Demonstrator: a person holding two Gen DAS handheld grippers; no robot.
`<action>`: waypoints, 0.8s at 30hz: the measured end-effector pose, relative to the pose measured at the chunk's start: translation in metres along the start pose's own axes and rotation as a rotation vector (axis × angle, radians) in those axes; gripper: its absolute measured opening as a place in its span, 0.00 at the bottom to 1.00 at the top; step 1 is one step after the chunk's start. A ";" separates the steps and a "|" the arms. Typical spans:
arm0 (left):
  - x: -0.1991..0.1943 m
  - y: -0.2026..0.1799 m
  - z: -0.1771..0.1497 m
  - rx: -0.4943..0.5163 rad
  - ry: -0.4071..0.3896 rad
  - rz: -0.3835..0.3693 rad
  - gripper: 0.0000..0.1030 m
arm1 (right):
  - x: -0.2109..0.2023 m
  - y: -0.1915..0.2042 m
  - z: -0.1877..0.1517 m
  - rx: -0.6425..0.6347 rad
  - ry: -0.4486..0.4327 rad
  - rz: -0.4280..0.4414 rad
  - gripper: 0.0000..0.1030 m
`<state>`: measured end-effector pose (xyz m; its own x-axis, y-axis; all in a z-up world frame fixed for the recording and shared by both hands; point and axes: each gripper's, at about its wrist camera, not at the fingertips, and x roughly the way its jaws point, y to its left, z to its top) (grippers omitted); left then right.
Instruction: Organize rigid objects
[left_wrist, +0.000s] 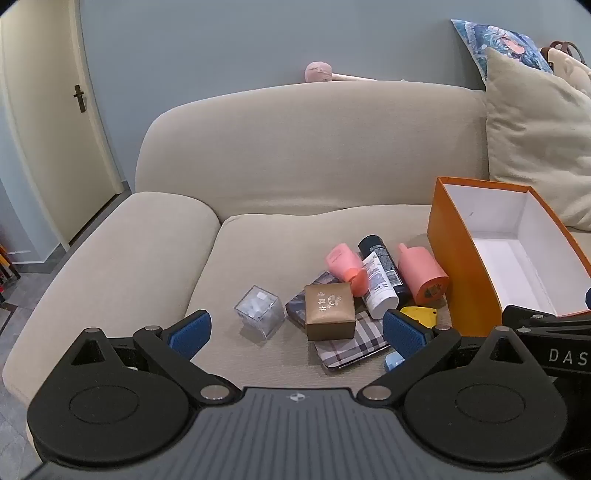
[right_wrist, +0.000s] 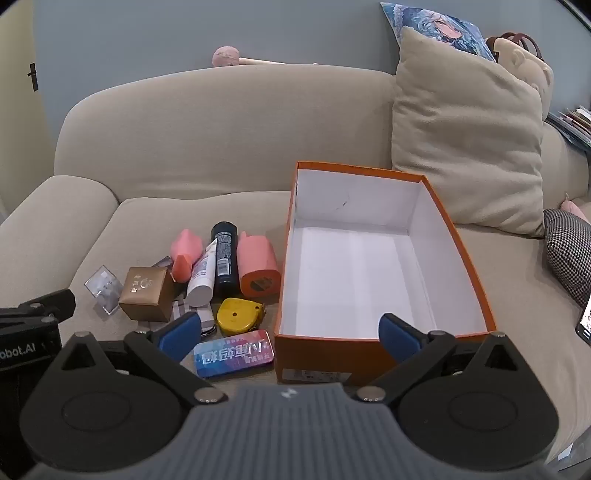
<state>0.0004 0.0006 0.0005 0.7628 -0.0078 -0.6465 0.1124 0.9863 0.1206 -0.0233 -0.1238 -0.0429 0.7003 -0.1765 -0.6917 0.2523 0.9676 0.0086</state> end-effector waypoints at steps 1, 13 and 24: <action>0.000 -0.001 0.000 0.005 -0.001 0.006 1.00 | 0.000 0.000 0.000 0.000 0.001 0.000 0.99; -0.001 0.002 -0.002 0.007 -0.005 0.006 1.00 | 0.003 -0.004 0.000 -0.001 0.009 0.000 0.99; 0.000 0.005 -0.002 -0.006 -0.005 0.011 1.00 | 0.000 -0.002 -0.001 -0.001 0.009 -0.005 0.99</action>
<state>0.0000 0.0056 -0.0005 0.7673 0.0020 -0.6413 0.1000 0.9874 0.1228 -0.0244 -0.1255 -0.0442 0.6928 -0.1792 -0.6985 0.2548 0.9670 0.0047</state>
